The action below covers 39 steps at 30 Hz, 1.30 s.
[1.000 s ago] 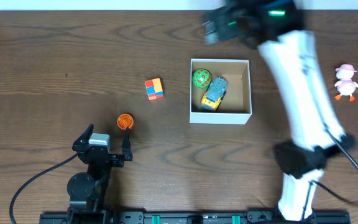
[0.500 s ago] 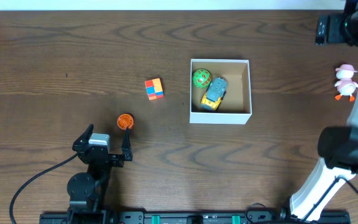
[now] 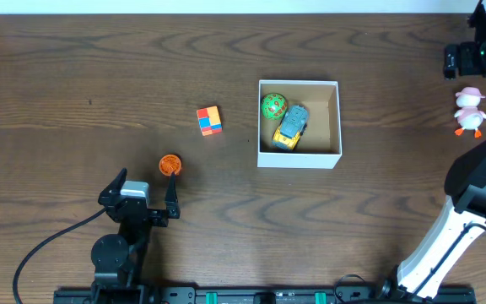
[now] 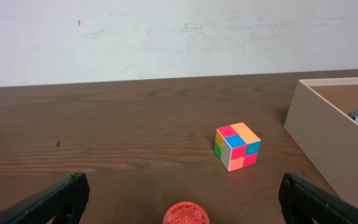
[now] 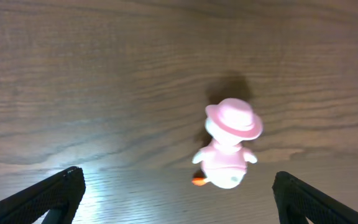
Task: Pack container
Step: 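Move right gripper right over the pink duck figure, then lower right gripper and grasp the pink duck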
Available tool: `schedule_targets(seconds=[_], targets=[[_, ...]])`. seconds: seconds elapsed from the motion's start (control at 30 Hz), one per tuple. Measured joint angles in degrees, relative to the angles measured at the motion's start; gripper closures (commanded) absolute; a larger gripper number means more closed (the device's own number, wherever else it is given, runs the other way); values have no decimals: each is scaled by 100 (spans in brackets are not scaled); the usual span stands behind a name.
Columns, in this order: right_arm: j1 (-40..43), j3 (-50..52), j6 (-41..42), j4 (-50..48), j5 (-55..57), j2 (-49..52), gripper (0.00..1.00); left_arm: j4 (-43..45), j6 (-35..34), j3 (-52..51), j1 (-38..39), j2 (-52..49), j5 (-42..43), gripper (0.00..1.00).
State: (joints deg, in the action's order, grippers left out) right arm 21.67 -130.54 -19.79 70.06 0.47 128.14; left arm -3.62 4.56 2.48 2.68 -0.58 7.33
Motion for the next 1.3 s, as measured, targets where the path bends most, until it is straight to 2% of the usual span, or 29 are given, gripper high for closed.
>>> schedule_targets(seconds=[0.37, 1.3], targets=[[595, 92, -240, -13, -111, 586, 1, 2, 0, 0, 0, 0, 0, 2], [791, 1095, -575, -769, -94, 739, 1, 2, 0, 0, 0, 0, 0, 2]])
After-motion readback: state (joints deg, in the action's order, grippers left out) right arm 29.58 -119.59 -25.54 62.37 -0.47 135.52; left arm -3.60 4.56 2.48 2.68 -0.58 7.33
